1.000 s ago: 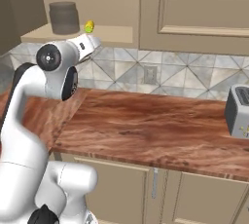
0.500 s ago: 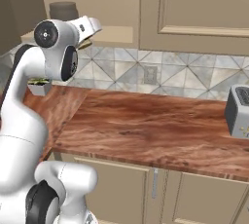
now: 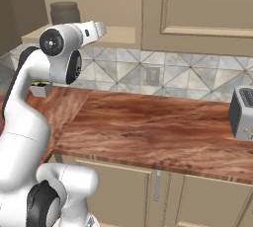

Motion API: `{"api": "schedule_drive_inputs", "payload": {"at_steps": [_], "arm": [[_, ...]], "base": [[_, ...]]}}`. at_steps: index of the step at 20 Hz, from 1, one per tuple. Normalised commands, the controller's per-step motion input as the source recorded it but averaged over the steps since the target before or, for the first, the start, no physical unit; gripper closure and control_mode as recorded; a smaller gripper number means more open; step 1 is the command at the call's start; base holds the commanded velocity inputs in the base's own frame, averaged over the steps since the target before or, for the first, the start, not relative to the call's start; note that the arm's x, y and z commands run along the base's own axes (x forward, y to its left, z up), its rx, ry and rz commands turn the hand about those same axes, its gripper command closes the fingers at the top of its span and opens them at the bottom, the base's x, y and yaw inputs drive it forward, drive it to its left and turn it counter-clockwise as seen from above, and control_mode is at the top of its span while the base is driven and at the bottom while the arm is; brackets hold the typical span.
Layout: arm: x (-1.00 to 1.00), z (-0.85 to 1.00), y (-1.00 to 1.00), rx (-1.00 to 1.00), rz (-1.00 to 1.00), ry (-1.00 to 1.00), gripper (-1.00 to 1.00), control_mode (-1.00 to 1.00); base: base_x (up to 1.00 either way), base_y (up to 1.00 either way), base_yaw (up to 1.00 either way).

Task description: Pick the jar and candle from the dining table and place them in the open cabinet. Close the cabinet after placing the objects.

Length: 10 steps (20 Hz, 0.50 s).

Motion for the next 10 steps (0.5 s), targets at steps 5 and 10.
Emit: {"api": "schedule_drive_inputs", "payload": {"at_steps": [5, 10], "arm": [[0.34, -0.08, 0.08, 0.04, 0.00, 0.00, 1.00, -1.00], [0.54, -0.09, 0.02, 0.04, 0.00, 0.06, 1.00, -1.00]], "base": [[0.00, 0.00, 0.00], [0.00, 0.00, 0.00]]}}
